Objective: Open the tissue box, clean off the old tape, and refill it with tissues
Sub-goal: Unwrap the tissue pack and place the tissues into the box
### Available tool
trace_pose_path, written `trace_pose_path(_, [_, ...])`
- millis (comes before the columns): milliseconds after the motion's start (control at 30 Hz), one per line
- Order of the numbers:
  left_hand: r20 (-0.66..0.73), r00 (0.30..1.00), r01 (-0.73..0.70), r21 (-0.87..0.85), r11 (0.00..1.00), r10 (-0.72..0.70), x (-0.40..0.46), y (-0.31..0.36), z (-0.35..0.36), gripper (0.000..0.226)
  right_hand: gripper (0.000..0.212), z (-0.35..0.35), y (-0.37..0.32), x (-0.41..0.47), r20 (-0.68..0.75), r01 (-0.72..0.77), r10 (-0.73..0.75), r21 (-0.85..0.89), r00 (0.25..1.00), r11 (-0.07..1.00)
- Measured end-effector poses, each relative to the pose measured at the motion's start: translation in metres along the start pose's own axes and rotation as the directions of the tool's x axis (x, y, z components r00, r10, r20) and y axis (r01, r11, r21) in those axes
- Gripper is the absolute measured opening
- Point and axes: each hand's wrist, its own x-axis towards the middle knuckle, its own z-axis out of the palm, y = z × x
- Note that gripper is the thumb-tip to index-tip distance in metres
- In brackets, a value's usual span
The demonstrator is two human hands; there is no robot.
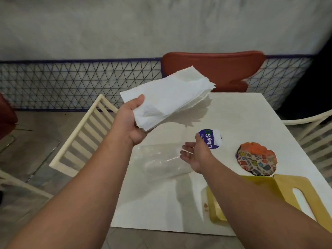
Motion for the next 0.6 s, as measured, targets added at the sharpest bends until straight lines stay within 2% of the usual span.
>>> trace_pose_path(67, [0.038,0.998,0.051,0.020,0.998,-0.052,-0.003,-0.008,0.016,0.033,0.076,-0.009,-0.005,-0.011,0.162,-0.117,0.088,0.180,0.983,0.977])
trace_pose_path(133, [0.060,0.992,0.108,0.072,0.991,-0.113,-0.008,-0.025,0.032,0.027,0.090,-0.030,-0.018,-0.024,0.306,-0.176,0.067,0.345,0.950,0.922])
trace_pose_path(200, [0.023,0.985,0.166,0.117,0.979,-0.170,-0.013,-0.049,0.039,0.025,0.096,-0.060,-0.036,-0.035,0.370,-0.176,-0.003,0.450,0.929,0.876])
trace_pose_path(267, [-0.048,0.972,0.233,0.175,0.957,-0.228,-0.017,-0.071,0.036,0.029,0.101,-0.091,-0.052,-0.045,0.402,-0.184,-0.022,0.466,0.915,0.865])
trace_pose_path(367, [-0.138,0.951,0.306,0.251,0.918,-0.279,-0.027,-0.107,0.035,0.031,0.108,-0.139,-0.073,-0.061,0.422,-0.151,0.028,0.259,0.906,0.954])
trace_pose_path(433, [-0.147,0.947,0.318,0.297,0.900,-0.286,-0.036,-0.129,0.043,0.028,0.096,-0.166,-0.085,-0.074,0.359,-0.080,0.046,0.083,0.932,0.993])
trace_pose_path(500, [-0.144,0.948,0.317,0.340,0.886,-0.284,-0.043,-0.147,0.053,0.025,0.073,-0.183,-0.094,-0.088,0.301,0.007,0.020,-0.089,0.953,0.996])
trace_pose_path(600, [-0.152,0.948,0.318,0.389,0.865,-0.280,-0.051,-0.175,0.070,0.029,0.024,-0.205,-0.103,-0.105,0.217,0.134,-0.074,-0.273,0.973,0.953])
